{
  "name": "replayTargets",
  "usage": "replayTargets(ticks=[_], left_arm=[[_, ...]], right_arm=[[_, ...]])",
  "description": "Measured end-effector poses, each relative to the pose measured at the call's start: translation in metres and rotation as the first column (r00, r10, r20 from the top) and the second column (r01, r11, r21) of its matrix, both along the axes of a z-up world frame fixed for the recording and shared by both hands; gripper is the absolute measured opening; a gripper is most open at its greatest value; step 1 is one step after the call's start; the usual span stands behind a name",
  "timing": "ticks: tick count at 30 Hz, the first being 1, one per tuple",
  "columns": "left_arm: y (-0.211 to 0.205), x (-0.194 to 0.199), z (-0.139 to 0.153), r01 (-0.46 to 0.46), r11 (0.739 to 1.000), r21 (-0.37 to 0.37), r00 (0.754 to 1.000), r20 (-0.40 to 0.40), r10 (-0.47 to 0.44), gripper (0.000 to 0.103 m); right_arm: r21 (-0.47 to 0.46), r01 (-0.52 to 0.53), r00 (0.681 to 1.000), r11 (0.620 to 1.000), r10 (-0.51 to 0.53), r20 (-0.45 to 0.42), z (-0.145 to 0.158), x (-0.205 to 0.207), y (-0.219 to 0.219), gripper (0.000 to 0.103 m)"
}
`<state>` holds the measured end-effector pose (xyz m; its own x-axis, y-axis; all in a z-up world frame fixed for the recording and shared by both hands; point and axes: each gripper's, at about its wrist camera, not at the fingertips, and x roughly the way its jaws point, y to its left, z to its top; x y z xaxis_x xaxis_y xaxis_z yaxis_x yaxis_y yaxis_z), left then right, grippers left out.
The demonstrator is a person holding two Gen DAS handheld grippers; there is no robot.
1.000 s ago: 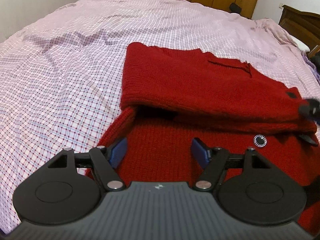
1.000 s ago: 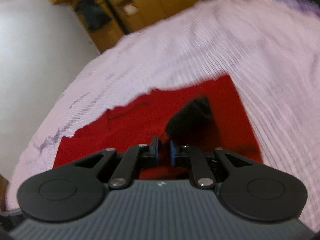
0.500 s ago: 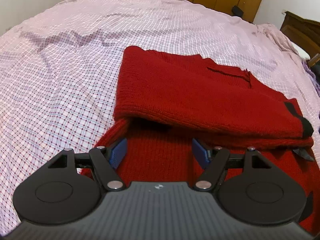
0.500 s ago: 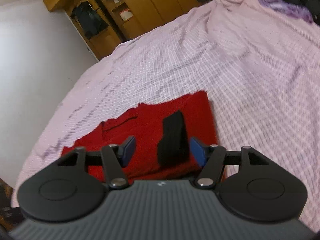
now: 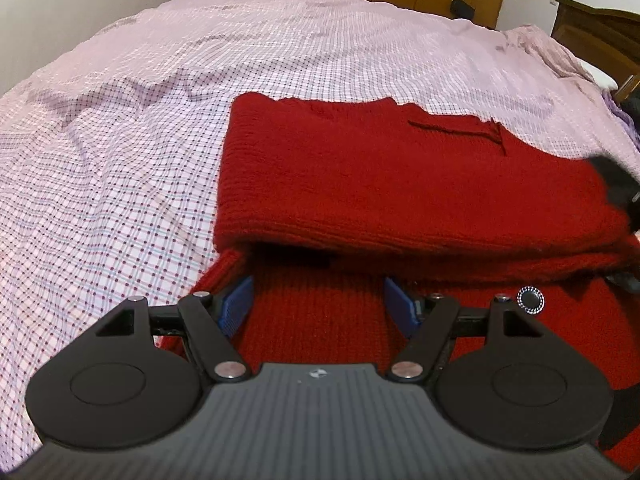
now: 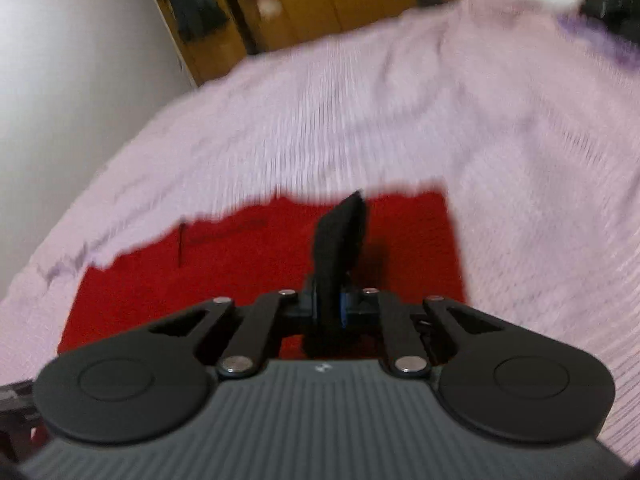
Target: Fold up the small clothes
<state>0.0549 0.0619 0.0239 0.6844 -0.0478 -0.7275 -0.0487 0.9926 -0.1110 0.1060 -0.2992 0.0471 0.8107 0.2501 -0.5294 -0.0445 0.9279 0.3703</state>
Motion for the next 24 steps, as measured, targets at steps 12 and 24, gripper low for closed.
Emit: replayTargets(ticks=[12, 24], left_arm=[[0.006, 0.003, -0.003, 0.019, 1.000, -0.003, 1.000, -0.007, -0.019, 0.076], [0.008, -0.024, 0.016, 0.036, 0.999, 0.018, 0.999, 0.000, -0.036, 0.076]], right_arm=[[-0.014, 0.110, 0.991, 0.994, -0.111, -0.078, -0.049, 0.006, -0.021, 0.014], [-0.103, 0.030, 0.999, 0.994, -0.033, -0.027, -0.020, -0.034, -0.018, 0.051]])
